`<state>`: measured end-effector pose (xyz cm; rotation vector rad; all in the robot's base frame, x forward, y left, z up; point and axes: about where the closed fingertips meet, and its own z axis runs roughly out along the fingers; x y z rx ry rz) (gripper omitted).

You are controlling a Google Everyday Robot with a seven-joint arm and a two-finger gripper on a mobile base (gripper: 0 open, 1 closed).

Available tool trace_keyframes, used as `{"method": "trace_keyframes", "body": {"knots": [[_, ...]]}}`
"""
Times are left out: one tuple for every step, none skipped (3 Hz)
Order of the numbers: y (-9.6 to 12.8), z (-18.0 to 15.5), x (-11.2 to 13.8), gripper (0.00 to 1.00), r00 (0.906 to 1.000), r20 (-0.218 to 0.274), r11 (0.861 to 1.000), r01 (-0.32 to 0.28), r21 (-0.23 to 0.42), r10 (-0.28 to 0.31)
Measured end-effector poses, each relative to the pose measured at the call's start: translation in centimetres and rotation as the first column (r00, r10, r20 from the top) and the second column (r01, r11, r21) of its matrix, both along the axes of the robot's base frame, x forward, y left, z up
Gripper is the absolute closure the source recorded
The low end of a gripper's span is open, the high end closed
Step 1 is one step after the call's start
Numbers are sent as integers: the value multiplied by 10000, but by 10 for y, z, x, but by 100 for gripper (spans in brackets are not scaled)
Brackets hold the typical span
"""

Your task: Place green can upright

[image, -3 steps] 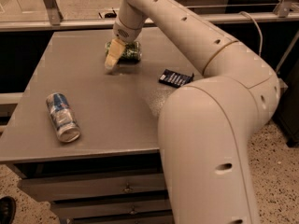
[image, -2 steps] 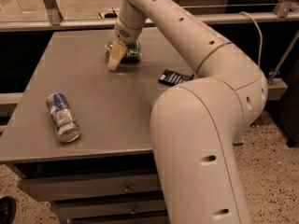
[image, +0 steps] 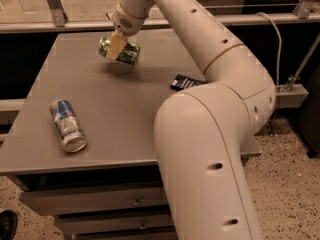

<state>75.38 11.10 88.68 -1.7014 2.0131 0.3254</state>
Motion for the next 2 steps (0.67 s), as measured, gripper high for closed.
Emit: {"method": "trace_keyframes", "body": {"knots": [[9, 30, -8, 99, 9989, 159, 9765, -460, 2105, 436], [10, 51, -14, 100, 9959, 535, 8820, -895, 4626, 730]]}}
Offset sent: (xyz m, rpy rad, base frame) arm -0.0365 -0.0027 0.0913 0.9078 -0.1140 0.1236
